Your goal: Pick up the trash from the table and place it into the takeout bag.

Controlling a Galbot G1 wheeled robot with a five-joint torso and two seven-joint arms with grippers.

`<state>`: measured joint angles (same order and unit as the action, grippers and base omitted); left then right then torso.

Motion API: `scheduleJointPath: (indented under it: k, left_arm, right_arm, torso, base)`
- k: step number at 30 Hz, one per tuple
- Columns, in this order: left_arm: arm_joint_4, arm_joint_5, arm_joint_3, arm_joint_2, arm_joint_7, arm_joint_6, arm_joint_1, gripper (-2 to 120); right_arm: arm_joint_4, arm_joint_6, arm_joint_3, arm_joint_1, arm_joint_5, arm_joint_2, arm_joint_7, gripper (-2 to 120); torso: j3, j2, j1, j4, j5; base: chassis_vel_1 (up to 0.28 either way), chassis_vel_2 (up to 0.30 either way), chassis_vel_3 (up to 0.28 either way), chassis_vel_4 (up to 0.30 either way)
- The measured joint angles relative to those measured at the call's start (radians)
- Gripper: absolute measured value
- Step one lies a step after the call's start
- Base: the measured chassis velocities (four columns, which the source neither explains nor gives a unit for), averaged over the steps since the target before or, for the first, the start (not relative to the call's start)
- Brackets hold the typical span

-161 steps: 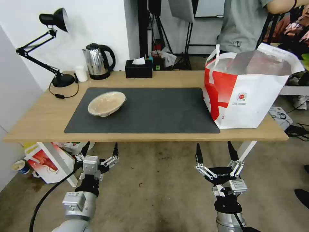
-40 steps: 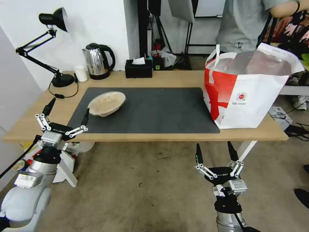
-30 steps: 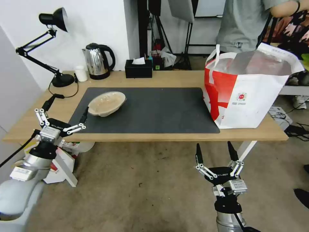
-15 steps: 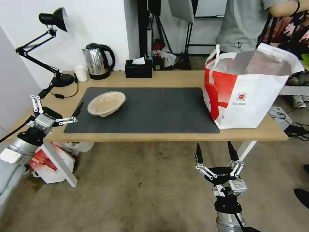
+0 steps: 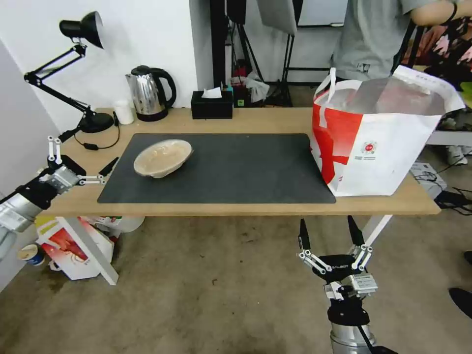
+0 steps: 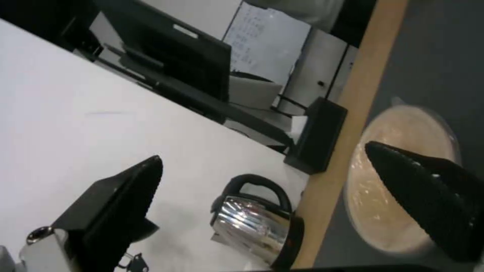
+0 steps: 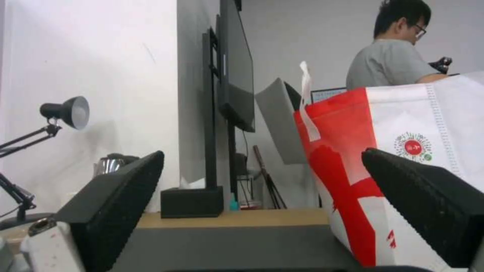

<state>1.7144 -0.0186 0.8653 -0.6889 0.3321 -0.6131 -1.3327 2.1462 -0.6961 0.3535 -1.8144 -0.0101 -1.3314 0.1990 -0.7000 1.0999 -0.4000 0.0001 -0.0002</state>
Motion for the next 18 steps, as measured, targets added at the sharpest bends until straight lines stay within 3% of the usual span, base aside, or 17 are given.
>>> scheduleJointPath:
  k: [6, 18]
  left_arm:
    - [0.001, 0.095, -0.007, -0.048, 0.009, -0.044, 0.020, 100]
    - [-0.029, 0.230, -0.018, -0.053, 0.015, -0.117, 0.067, 100]
  right_arm:
    - [0.000, 0.000, 0.000, 0.000, 0.000, 0.000, 0.000, 100]
    - [0.000, 0.000, 0.000, 0.000, 0.000, 0.000, 0.000, 100]
  torso:
    - [0.000, 0.000, 0.000, -0.0002, 0.0000]
    - [0.000, 0.000, 0.000, -0.0001, 0.0001]
  base:
    - [0.000, 0.000, 0.000, 0.000]
    - [0.000, 0.000, 0.000, 0.000]
